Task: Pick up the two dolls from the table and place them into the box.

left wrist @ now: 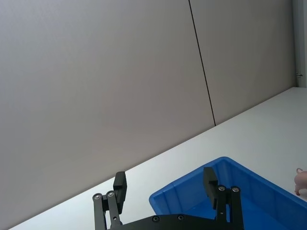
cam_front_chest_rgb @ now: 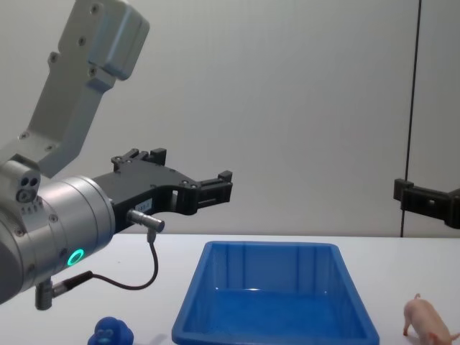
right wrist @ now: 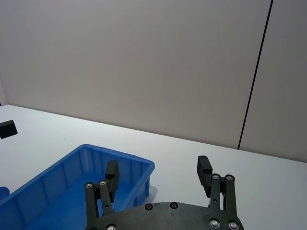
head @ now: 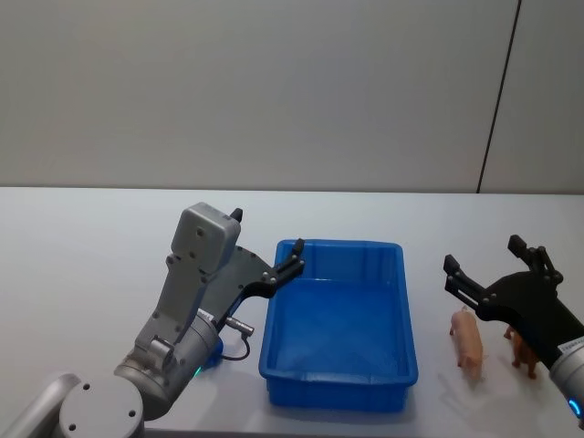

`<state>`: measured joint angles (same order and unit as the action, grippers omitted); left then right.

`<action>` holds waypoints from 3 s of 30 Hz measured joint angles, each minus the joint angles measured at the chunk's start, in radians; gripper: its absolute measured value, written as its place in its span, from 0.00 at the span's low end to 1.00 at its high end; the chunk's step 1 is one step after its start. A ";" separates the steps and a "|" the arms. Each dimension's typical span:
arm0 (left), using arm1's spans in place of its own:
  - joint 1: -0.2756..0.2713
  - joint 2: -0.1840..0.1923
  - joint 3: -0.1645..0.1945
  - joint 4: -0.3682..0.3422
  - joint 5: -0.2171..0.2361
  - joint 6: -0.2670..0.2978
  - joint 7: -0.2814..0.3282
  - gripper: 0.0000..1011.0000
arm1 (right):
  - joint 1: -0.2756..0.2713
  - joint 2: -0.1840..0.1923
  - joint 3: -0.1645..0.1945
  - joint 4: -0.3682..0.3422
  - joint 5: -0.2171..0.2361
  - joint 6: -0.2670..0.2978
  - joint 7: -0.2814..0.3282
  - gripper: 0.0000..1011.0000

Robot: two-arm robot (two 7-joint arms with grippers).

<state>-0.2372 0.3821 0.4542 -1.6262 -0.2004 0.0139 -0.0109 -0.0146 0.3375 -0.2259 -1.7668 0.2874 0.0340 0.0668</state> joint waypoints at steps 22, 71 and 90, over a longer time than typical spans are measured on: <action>0.000 0.000 0.000 0.000 0.000 0.000 0.000 0.99 | 0.030 0.024 0.034 0.040 0.038 0.006 0.045 0.99; 0.000 0.000 0.000 0.000 0.000 0.000 0.000 0.99 | 0.022 0.171 0.131 0.182 0.025 0.151 0.260 0.99; 0.000 0.000 0.000 0.000 0.000 0.000 0.000 0.99 | 0.032 0.159 0.103 0.213 -0.011 0.180 0.312 0.99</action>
<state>-0.2372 0.3821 0.4542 -1.6262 -0.2003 0.0139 -0.0109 0.0173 0.4962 -0.1225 -1.5534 0.2765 0.2136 0.3786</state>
